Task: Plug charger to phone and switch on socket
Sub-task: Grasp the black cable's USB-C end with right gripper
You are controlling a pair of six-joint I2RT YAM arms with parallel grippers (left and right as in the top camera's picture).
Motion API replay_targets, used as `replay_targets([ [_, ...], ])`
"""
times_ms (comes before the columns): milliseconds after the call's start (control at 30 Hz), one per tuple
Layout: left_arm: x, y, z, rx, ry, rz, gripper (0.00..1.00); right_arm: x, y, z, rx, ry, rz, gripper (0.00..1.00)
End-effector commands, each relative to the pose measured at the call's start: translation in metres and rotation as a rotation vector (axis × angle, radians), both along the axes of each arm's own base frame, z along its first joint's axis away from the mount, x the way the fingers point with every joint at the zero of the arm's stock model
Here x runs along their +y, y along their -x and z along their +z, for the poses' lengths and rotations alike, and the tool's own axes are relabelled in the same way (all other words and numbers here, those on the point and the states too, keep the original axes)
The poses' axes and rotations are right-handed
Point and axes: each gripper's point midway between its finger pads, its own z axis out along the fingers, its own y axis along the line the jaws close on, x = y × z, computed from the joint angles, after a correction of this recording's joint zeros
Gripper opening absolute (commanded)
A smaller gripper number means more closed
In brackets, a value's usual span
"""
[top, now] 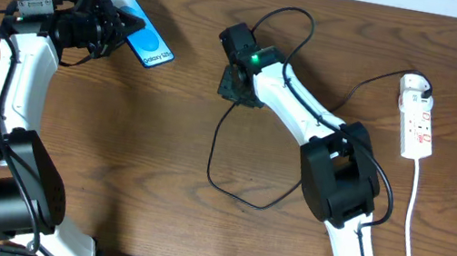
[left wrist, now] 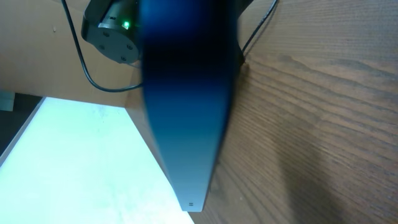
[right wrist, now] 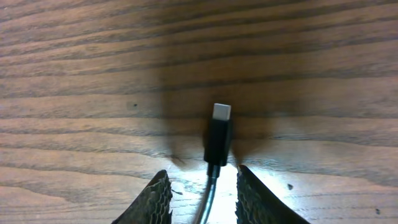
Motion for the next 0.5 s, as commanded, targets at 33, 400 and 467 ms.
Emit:
replay_targets([
  [33, -0.001, 0.000, 0.018, -0.057, -0.005, -0.021, 0.07, 0.002, 0.002, -0.013, 0.008, 0.020, -0.031, 0.29],
  [400, -0.001, 0.000, 0.018, -0.057, -0.005, -0.020, 0.07, -0.005, 0.015, -0.038, 0.085, 0.051, -0.046, 0.10],
  [467, -0.001, 0.000, 0.018, -0.057, -0.005, -0.020, 0.07, -0.003, 0.013, -0.037, 0.077, 0.045, -0.046, 0.01],
])
